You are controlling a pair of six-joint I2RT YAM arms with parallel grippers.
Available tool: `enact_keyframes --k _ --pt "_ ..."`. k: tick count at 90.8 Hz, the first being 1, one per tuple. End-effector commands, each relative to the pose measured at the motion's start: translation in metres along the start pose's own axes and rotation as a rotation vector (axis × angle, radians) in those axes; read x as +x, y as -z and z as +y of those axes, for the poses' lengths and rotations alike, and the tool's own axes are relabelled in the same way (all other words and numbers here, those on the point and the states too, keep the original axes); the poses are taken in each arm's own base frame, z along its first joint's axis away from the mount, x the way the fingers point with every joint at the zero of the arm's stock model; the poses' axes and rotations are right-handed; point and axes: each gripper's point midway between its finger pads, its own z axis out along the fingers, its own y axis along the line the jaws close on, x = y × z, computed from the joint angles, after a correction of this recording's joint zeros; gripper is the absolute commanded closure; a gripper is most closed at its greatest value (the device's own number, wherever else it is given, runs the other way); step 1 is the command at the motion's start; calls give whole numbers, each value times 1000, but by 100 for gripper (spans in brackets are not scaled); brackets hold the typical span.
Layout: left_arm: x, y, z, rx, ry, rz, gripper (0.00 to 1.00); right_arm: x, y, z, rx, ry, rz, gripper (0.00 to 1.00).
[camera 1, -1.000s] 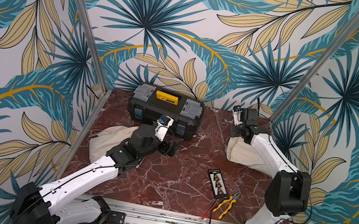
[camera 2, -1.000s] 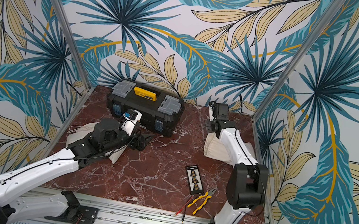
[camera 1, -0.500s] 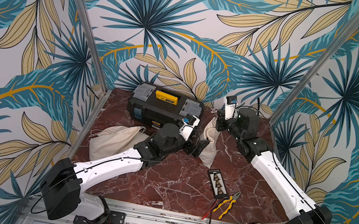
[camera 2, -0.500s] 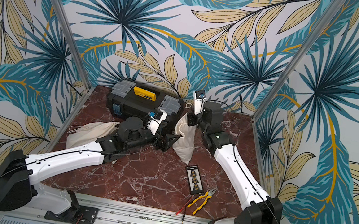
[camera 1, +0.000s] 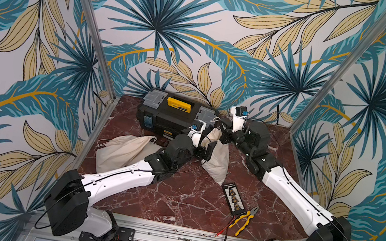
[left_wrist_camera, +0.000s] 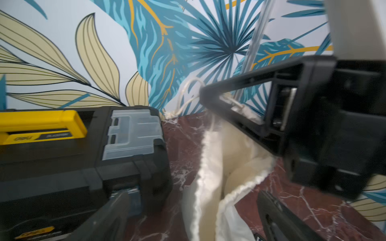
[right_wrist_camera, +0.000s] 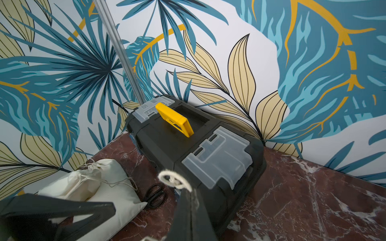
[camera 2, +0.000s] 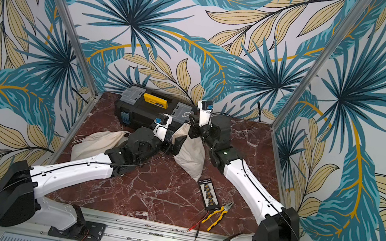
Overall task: Close the soil bag
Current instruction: Place the soil bag at the center of the board.
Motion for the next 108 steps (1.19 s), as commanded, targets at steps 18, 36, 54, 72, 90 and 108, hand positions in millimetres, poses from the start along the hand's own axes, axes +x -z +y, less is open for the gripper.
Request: enact_keyframes --k 18,36,54,72,90,108 --pt "37 -16 5 4 -112 121 30 -49 28 23 -93 16 -184 100" --pt "2 14 25 -37 -270 55 97 -53 50 17 -44 86 -203 95" --pt "-44 40 35 -27 -497 45 100 -39 54 22 -76 110 -135 82" --pt "-51 48 36 -1 -675 70 100 -17 49 31 -150 90 -63 65" --pt "-44 49 35 21 -695 88 100 2 49 41 -219 34 24 38" --pt "-44 53 37 13 -696 72 100 46 78 35 -194 135 109 25"
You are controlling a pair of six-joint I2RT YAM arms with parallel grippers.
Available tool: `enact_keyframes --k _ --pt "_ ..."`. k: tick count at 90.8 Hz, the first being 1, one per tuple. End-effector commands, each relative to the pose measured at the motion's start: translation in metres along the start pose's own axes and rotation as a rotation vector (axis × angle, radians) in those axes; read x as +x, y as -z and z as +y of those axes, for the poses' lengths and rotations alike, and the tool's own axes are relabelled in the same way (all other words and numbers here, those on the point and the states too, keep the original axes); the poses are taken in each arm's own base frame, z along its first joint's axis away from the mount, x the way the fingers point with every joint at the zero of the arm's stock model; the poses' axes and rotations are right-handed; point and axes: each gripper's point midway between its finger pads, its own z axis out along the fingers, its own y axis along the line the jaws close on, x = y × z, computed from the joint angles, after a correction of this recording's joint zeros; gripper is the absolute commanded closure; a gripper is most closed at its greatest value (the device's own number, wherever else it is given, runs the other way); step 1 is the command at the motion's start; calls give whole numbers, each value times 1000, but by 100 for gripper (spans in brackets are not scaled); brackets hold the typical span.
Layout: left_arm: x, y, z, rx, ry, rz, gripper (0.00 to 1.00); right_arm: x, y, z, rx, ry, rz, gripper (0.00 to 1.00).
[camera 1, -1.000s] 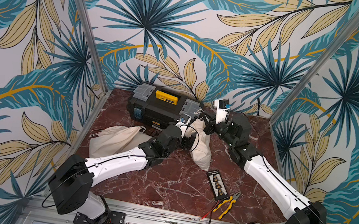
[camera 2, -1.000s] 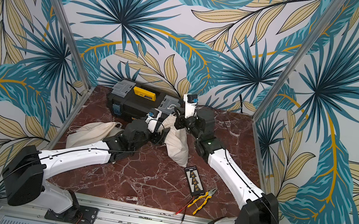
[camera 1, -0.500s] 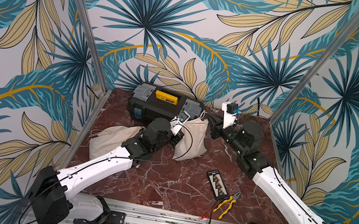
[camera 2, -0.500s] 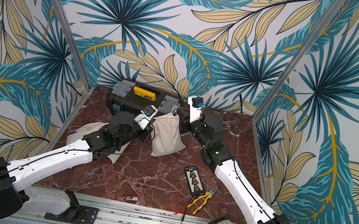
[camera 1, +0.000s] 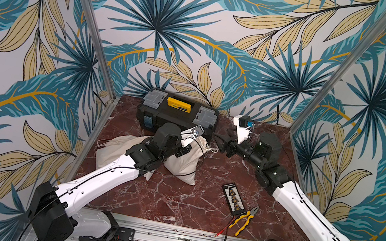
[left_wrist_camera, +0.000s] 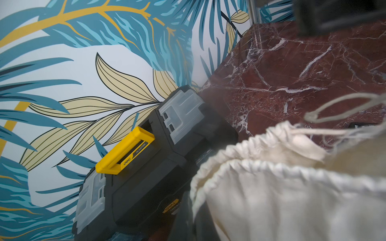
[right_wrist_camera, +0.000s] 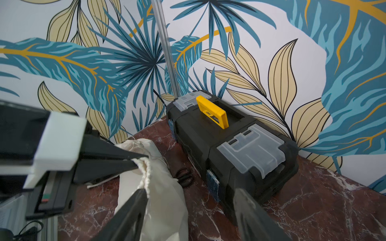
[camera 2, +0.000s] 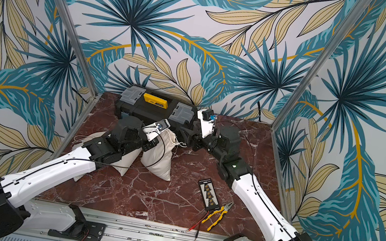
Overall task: Close the soil bag
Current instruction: Place the soil bag at the center of the board.
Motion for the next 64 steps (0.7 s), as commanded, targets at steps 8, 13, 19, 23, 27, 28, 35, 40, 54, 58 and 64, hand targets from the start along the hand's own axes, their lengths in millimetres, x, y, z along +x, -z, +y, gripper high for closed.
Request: enact_keyframes --k 8,13,19,23,27,28,35,40,54,58,64 --pt "-28 22 17 -50 -5 -106 100 55 33 1 36 97 87 23" --pt "-27 24 18 -55 -5 -108 100 60 42 5 30 141 52 20" --pt "-27 25 19 -60 -3 -109 100 65 52 10 15 193 5 15" --pt "-27 26 18 -57 -1 -111 100 69 53 17 -24 242 -12 14" --pt "-26 26 17 -51 4 -113 100 74 50 21 -54 268 -17 14" --pt "-27 26 17 -51 5 -116 100 70 50 22 -56 278 -35 14" --pt "-26 27 15 -45 7 -124 100 67 43 22 -64 325 -79 13" --pt "-26 28 15 -48 6 -125 100 60 40 16 -23 370 -127 13" --pt "-23 29 14 -44 5 -116 100 43 28 1 57 492 -163 13" --pt "-24 29 14 -43 6 -117 100 39 25 -1 66 519 -165 14" --pt "-22 29 13 -40 7 -116 100 37 18 1 50 555 -164 15"
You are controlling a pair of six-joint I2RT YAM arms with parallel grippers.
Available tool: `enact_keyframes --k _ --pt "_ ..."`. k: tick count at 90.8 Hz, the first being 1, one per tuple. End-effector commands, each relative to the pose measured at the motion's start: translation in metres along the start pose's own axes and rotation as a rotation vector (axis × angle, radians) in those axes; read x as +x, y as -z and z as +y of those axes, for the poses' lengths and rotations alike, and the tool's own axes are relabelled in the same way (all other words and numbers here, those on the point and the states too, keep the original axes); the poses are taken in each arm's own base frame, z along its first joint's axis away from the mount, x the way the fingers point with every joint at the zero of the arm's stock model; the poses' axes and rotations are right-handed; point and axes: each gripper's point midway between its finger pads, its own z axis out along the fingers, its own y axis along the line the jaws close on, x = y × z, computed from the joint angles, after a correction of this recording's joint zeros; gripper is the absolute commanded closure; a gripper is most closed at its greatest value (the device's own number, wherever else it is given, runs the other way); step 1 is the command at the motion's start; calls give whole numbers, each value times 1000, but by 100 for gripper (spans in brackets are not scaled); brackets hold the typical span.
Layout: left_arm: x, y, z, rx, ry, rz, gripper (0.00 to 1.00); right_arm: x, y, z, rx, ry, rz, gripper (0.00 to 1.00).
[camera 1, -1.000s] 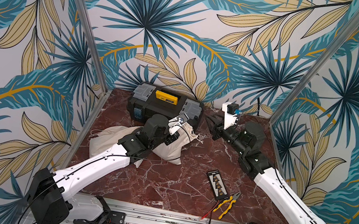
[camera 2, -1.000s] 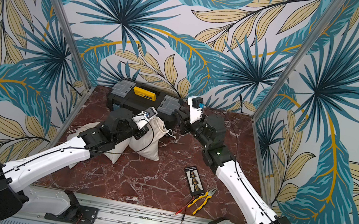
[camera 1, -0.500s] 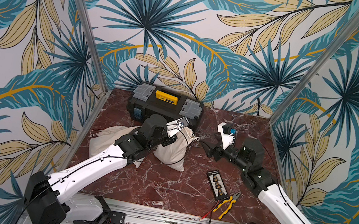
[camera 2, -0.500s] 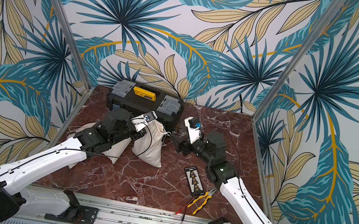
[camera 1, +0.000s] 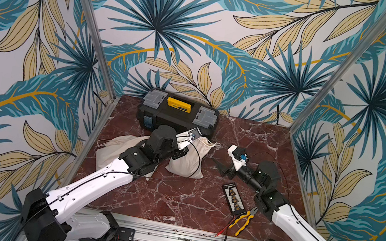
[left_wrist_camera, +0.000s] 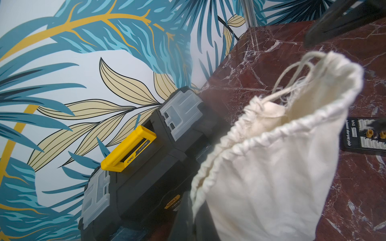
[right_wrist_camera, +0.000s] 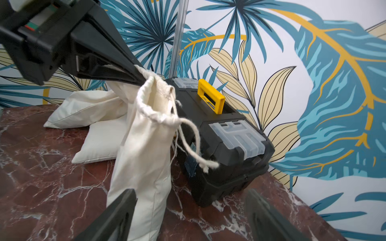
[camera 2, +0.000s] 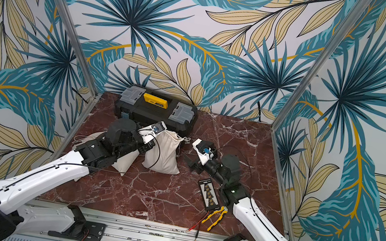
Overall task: Close the soil bag
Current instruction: Place the soil bag at the center of the board, then frap the soil bag at the center of the board.
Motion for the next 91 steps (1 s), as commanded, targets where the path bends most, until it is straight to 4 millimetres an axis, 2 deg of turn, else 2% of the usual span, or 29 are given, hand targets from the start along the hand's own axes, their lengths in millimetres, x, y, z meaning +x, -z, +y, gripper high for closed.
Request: enact_keyframes --k 1,17,33,46,55,61,69,85,91 --pt "-25 12 13 -42 17 -100 100 -25 -8 -12 37 135 -78 15" --pt "-25 12 12 -37 16 -103 100 -17 -24 -17 46 176 -54 22" --pt "-24 12 12 -36 15 -99 100 -10 -38 -20 30 197 -10 39" --pt "-24 12 11 -34 15 -102 100 -11 -43 -18 10 201 -26 43" --pt "-23 12 11 -36 15 -101 100 -10 -47 -18 0 198 -29 53" --pt "-21 13 13 -47 14 -92 100 -9 -48 -18 -5 200 -19 69" --pt "-11 12 18 -88 16 -56 100 -9 -41 -30 47 204 -11 99" --pt "38 6 42 -230 108 83 100 -28 4 -79 284 159 -60 100" --pt "58 4 52 -280 165 125 98 -37 11 -86 317 135 -65 100"
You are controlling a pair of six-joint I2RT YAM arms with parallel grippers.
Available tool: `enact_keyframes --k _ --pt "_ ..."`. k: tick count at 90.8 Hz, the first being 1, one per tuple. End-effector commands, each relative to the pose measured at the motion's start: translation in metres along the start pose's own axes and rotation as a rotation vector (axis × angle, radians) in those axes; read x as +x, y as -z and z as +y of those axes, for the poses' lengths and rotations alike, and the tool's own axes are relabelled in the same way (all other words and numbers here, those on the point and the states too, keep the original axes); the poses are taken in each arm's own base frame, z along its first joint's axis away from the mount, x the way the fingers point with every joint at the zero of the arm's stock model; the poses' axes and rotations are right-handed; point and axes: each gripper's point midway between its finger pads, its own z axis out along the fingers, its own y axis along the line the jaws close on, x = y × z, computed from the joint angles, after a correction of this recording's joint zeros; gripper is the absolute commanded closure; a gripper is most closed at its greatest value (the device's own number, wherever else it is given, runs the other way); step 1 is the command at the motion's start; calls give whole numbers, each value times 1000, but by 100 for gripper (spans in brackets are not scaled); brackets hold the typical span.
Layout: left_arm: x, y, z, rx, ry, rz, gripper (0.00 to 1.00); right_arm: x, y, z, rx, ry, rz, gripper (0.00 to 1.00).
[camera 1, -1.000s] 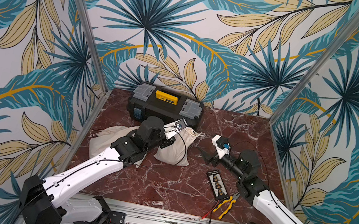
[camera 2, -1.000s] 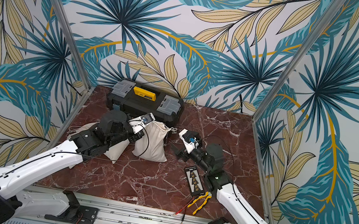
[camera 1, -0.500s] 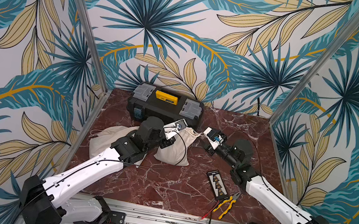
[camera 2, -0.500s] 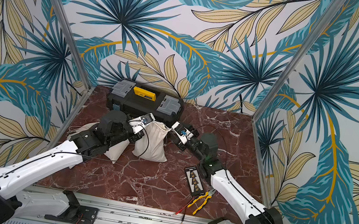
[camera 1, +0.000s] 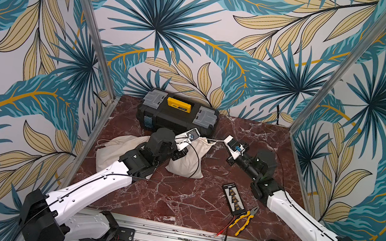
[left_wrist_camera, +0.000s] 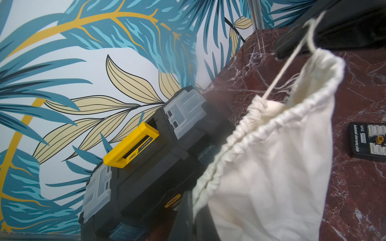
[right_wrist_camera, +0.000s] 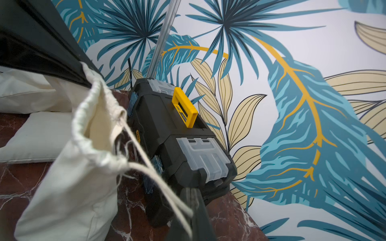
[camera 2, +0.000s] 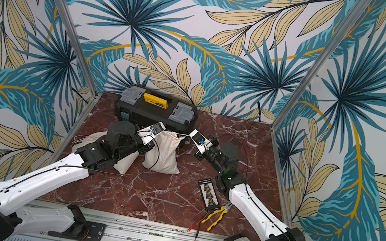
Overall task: Close the soil bag
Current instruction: Frap the soil bag at the center of the board.
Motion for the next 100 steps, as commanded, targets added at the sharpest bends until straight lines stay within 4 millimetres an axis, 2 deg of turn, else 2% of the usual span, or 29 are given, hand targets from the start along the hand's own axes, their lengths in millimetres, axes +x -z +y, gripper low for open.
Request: enact_keyframes --k 1,7,15,24,29,38,49,62,78,100 --pt "48 5 53 -243 124 140 98 -13 23 -51 209 -49 -10 100" --pt "57 4 58 -262 160 154 95 -25 21 -44 143 -73 -28 100" --pt "47 3 50 -200 185 111 79 -44 14 -29 49 -109 -74 100" --pt "19 6 31 -64 206 3 60 -67 7 -15 -8 -104 -119 100" --pt "-4 11 19 6 203 -77 48 -76 4 -11 -29 -108 -137 100" --pt "-37 20 6 88 194 -174 44 -91 -3 -6 -59 -109 -158 100" --pt "-73 28 -10 179 182 -269 31 -97 -11 -3 -72 -109 -159 100" --pt "-101 30 -28 276 170 -337 21 -103 -15 0 -83 -110 -156 100" --pt "-116 16 -34 304 171 -357 22 -108 -15 1 -85 -112 -159 100" --pt "-101 -23 -40 277 184 -282 38 -115 -8 -2 -78 -113 -166 100"
